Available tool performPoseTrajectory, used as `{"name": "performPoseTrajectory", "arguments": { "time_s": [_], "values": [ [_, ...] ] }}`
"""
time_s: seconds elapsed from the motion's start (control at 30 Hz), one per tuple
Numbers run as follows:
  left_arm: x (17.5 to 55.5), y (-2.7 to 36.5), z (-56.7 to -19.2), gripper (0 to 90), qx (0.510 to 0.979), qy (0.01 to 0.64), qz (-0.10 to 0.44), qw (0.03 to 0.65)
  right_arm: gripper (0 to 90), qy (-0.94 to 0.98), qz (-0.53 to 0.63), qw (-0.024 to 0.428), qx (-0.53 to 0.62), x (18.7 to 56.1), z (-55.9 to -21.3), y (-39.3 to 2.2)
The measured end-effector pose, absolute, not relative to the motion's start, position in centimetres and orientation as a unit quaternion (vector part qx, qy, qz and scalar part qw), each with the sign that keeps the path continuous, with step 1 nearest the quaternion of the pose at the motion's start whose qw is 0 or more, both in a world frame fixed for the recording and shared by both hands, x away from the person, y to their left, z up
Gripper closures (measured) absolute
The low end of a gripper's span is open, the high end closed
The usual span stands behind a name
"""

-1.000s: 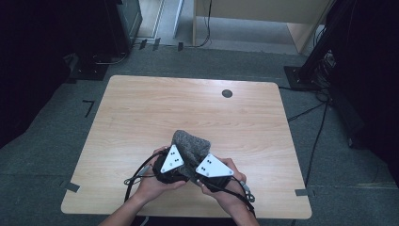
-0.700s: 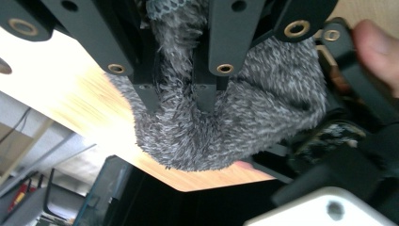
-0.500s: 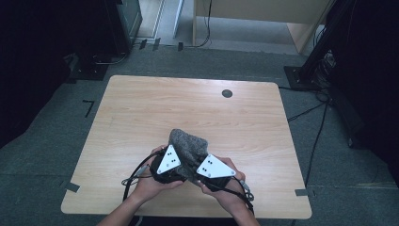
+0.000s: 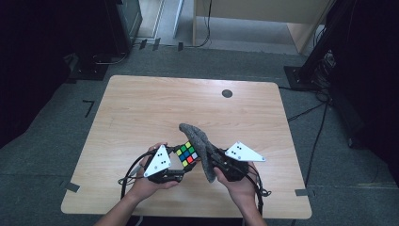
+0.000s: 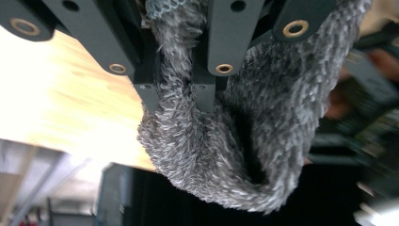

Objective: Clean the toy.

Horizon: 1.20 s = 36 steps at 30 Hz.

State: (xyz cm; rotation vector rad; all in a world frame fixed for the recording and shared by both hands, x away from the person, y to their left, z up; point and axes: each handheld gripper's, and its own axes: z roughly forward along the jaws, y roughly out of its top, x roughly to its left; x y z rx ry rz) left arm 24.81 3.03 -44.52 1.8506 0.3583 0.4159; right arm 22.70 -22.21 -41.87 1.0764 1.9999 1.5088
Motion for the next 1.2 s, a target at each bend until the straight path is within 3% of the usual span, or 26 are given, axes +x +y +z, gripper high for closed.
{"name": "performPoseTrajectory", "arguments": {
  "time_s": [0.1, 0.33, 0.57, 0.8, 1.0, 1.2],
  "values": [
    [25.0, 3.2, -44.4, 34.4, 0.784, 0.155, 0.175, 0.575, 79.7, 0.722, 0.52, 0.215, 0.402, 23.0, -42.1, -22.7],
    [24.9, 3.2, -44.5, 34.3, 0.783, 0.147, 0.176, 0.579, 79.3, 0.686, 0.599, 0.189, 0.368, 21.9, -40.6, -22.7],
    [24.8, 3.5, -44.4, 34.3, 0.779, 0.144, 0.174, 0.585, 79.2, 0.716, 0.541, 0.196, 0.395, 22.9, -41.9, -22.9],
    [24.5, 2.7, -44.9, 34.3, 0.793, 0.129, 0.187, 0.565, 79.2, 0.694, 0.613, 0.179, 0.333, 21.3, -39.6, -22.5],
    [24.4, 3.0, -44.7, 34.3, 0.793, 0.123, 0.187, 0.566, 79.1, 0.698, 0.594, 0.164, 0.363, 22.2, -41.3, -22.3],
    [24.4, 3.2, -44.6, 34.3, 0.784, 0.125, 0.185, 0.579, 78.9, 0.71, 0.56, 0.186, 0.384, 22.7, -41.5, -23.2]
  ]
}}
